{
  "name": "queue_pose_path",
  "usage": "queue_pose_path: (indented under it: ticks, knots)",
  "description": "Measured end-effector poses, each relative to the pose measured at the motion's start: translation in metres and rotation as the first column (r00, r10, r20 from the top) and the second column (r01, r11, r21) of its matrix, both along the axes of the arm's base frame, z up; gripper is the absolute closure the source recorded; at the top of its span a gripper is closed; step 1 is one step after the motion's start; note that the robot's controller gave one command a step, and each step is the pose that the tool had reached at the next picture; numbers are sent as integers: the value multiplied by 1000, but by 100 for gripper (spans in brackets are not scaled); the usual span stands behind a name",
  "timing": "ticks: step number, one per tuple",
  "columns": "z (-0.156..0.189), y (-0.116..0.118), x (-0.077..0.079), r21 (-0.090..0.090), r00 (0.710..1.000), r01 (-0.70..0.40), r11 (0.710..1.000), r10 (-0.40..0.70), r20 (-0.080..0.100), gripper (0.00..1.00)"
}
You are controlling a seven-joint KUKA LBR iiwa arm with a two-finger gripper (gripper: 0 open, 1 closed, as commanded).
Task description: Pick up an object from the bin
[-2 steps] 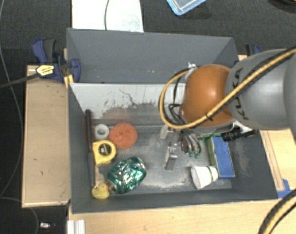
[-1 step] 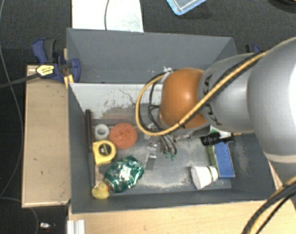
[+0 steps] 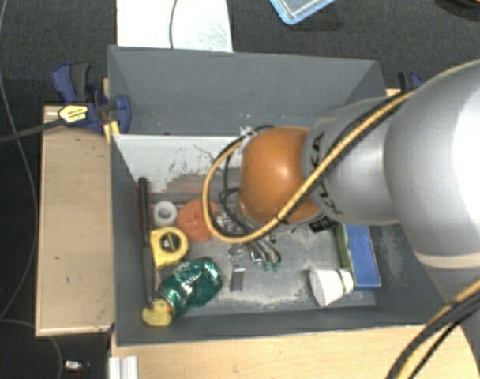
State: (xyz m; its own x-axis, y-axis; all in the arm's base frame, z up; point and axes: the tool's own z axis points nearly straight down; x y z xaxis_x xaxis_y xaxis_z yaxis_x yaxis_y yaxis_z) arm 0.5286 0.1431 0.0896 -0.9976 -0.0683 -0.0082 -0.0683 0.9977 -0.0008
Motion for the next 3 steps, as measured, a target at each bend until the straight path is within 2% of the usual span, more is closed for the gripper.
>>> queue_pose_path:
  ticks: [1, 2, 3]
  knots:
    - [-10, -26, -3, 3, 991, 132, 991, -132, 2, 0]
    - [-14, 1, -3, 1, 1000, 23, 1000, -23, 4, 0]
    - [-16, -19, 1, 1, 982, -189, 982, 189, 2, 0]
